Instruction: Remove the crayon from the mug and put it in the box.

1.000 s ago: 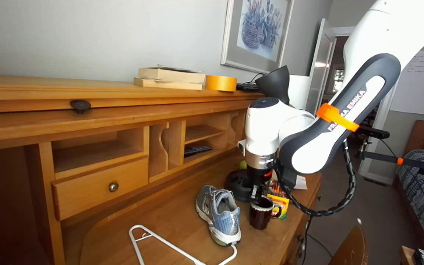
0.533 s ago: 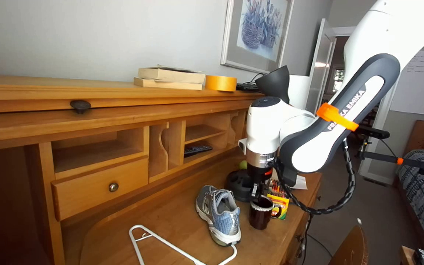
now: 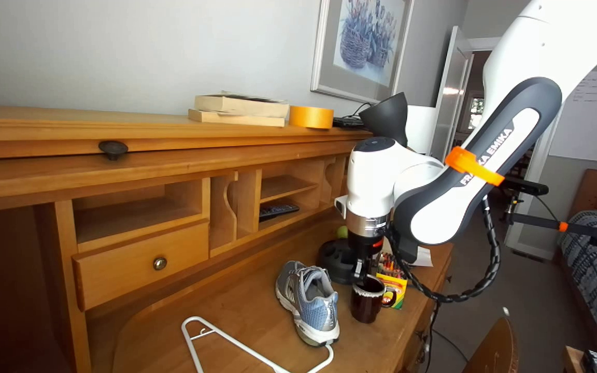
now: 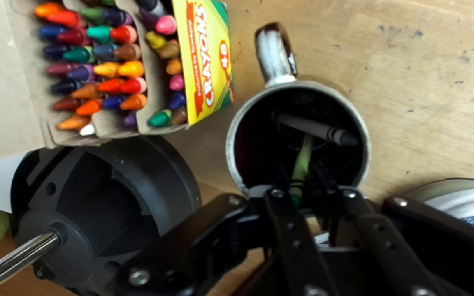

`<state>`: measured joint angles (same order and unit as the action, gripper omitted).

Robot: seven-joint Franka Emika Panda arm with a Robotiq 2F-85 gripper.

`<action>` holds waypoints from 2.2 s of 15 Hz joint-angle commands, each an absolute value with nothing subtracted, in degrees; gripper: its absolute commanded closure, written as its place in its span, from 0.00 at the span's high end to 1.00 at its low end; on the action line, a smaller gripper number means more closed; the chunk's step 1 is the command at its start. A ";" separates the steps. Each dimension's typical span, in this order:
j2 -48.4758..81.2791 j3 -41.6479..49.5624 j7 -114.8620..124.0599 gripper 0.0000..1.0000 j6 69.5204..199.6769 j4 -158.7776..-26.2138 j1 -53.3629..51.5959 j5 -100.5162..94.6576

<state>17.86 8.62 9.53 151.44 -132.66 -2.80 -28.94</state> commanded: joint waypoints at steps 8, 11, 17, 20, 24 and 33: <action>20.35 9.04 8.83 0.02 152.64 -131.44 -3.23 -29.41; 20.36 9.13 9.03 0.02 152.60 -131.36 -3.40 -29.61; 18.34 9.83 10.19 0.02 152.34 -132.24 -4.26 -31.50; 16.99 10.61 11.48 0.02 152.16 -132.55 -4.88 -33.71; 14.87 10.21 12.70 0.02 152.17 -133.12 -4.36 -34.92; 8.48 9.22 15.42 0.02 151.43 -134.87 -3.58 -34.10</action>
<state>12.05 9.55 13.25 151.50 -132.46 -3.99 -33.35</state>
